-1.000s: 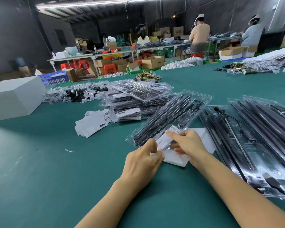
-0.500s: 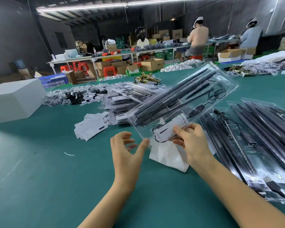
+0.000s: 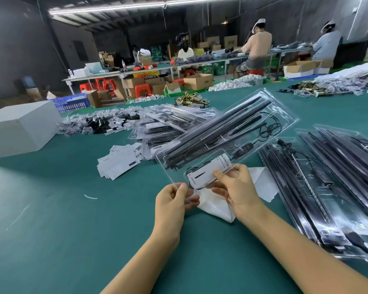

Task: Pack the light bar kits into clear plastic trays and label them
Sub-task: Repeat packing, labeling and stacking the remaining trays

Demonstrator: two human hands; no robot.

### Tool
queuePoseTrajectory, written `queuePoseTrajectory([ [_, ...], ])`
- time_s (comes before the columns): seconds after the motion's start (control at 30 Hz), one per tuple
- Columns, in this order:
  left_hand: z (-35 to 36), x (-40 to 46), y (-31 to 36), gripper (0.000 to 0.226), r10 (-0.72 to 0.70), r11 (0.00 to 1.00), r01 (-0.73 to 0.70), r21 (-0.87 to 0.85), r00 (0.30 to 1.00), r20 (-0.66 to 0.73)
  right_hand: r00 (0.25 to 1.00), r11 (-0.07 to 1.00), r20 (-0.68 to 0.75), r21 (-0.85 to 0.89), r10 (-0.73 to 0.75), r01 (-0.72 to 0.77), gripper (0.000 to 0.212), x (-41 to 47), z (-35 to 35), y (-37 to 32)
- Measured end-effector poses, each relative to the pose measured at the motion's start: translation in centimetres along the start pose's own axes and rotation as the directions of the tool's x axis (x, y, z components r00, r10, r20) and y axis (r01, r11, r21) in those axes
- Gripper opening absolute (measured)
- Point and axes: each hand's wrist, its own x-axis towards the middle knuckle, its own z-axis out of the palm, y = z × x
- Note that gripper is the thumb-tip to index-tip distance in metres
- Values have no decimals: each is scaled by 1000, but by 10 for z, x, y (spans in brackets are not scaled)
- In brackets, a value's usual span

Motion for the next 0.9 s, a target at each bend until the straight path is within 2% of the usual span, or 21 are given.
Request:
queuePoseTrajectory([
  [0.2, -3, 6, 1, 23, 32, 991, -19, 130, 995, -95, 1000, 999, -1, -29, 23, -24, 28, -4, 3, 7],
  [0.5, -6, 11, -2, 27, 59, 982, -40, 183, 993, -99, 999, 998, -10, -62, 31, -31, 30, -3, 2, 9],
  [0.9, -5, 14, -1, 17, 12, 977, 14, 215, 993, -121, 996, 995, -35, -63, 76, -78, 33, 0, 2, 12],
])
